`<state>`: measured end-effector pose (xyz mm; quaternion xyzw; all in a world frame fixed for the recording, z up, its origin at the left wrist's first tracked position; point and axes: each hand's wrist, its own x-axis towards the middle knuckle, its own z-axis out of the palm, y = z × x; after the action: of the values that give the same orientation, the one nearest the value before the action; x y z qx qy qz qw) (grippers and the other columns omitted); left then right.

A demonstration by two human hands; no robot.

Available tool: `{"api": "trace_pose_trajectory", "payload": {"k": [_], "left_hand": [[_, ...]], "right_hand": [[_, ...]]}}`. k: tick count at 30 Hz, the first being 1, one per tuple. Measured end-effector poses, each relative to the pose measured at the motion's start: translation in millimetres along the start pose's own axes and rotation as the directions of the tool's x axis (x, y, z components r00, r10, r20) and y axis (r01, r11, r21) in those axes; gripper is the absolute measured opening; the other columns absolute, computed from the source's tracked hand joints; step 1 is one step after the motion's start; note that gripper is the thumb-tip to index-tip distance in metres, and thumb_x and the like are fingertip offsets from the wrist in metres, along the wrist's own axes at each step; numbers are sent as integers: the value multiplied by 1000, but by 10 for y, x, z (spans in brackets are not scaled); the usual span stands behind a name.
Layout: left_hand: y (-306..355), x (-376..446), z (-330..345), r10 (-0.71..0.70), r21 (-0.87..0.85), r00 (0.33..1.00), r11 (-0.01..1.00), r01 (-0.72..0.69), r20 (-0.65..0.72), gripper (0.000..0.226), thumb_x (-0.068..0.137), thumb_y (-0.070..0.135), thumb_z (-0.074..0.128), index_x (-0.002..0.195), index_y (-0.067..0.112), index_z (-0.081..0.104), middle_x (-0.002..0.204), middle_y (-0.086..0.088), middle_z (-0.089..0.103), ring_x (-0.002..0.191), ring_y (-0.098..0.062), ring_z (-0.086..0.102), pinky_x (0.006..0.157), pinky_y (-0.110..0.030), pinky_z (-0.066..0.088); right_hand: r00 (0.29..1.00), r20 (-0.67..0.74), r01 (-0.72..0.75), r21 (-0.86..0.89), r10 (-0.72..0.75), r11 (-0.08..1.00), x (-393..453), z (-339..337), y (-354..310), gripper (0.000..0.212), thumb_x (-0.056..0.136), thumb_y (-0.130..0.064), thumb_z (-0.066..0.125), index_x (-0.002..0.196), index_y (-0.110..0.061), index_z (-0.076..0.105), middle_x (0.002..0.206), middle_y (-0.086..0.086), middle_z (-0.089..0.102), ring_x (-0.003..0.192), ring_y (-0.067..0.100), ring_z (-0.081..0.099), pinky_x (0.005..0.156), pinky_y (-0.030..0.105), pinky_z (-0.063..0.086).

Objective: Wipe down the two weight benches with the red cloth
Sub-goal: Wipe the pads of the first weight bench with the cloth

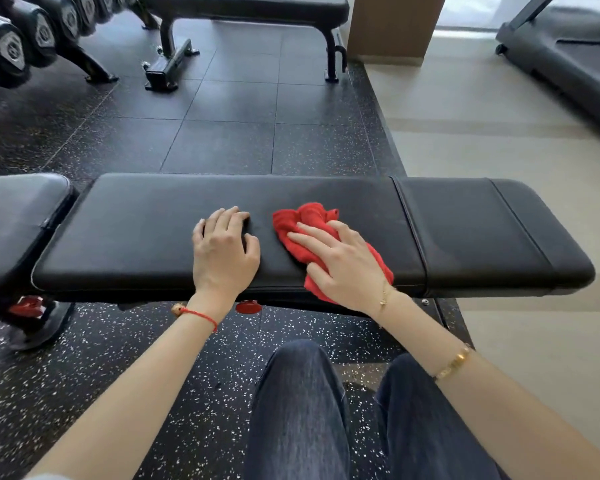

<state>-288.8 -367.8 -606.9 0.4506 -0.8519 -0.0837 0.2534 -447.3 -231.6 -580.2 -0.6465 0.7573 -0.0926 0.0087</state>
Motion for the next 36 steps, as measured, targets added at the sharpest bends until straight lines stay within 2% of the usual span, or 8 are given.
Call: {"api": "trace_pose_trajectory", "payload": {"k": [3, 6, 10, 15, 19, 23, 28, 36], "left_hand": [[0, 0, -4, -2, -5, 1000, 1000, 2, -11, 38, 91, 18, 53, 127, 12, 62, 140, -5, 58, 136, -23, 45, 118, -46, 25], [-6, 2, -6, 0, -8, 1000, 1000, 0, -21, 37, 90, 19, 52, 125, 13, 63, 138, -5, 59, 134, -23, 47, 118, -46, 27], [-14, 3, -7, 7, -26, 999, 1000, -8, -39, 35, 90, 19, 52, 122, 13, 64, 134, -5, 62, 131, -23, 50, 116, -45, 29], [-34, 13, 1, 19, -28, 998, 999, -20, -52, 34, 89, 20, 52, 121, 13, 64, 131, -6, 63, 128, -23, 52, 115, -45, 32], [-49, 6, 24, 28, -17, 998, 999, -29, -56, 35, 88, 20, 52, 121, 13, 63, 131, -6, 63, 128, -24, 52, 114, -45, 32], [-51, 1, 38, 29, -14, 998, 999, -30, -57, 35, 88, 19, 54, 122, 13, 63, 132, -6, 62, 129, -25, 51, 115, -45, 31], [-38, 14, 10, 29, -20, 998, 999, -30, -53, 34, 88, 19, 53, 120, 14, 63, 129, -5, 63, 127, -23, 52, 112, -43, 31], [-27, 10, 25, 20, -18, 998, 1000, -21, -57, 32, 87, 18, 54, 118, 15, 63, 127, -4, 63, 126, -23, 52, 111, -43, 31]], "right_hand": [[995, -45, -88, 6, 88, 996, -72, -78, 279, 56, 86, -37, 39, 142, -38, 44, 151, -19, 37, 132, 27, 34, 112, 37, 23], [956, -110, -274, -4, 272, 962, 98, -127, 605, 51, 89, -34, 42, 140, -33, 48, 151, -12, 41, 129, 30, 38, 113, 38, 23], [889, -71, -453, -4, 451, 892, 540, -127, 646, 50, 94, -32, 42, 145, -29, 42, 155, -9, 34, 133, 35, 32, 113, 42, 24], [928, -75, -372, -118, 366, 921, 219, -60, 373, 55, 91, -36, 36, 144, -26, 43, 152, -6, 41, 122, 35, 40, 104, 43, 32], [928, -145, -354, -65, 342, 933, -237, -61, 396, 58, 85, -37, 31, 139, -30, 51, 146, -12, 48, 112, 32, 44, 99, 39, 35], [888, -130, -452, -60, 442, 890, 4, -90, 648, 51, 94, -33, 40, 145, -31, 42, 153, -11, 38, 125, 35, 36, 108, 41, 28], [826, -71, -563, -46, 559, 825, 418, -185, 750, 52, 96, -33, 37, 147, -25, 37, 155, -2, 35, 130, 40, 30, 112, 46, 25], [902, -176, -401, -10, 393, 916, -178, -100, 660, 52, 89, -34, 37, 139, -30, 51, 146, -12, 46, 119, 33, 38, 103, 40, 30]]}}
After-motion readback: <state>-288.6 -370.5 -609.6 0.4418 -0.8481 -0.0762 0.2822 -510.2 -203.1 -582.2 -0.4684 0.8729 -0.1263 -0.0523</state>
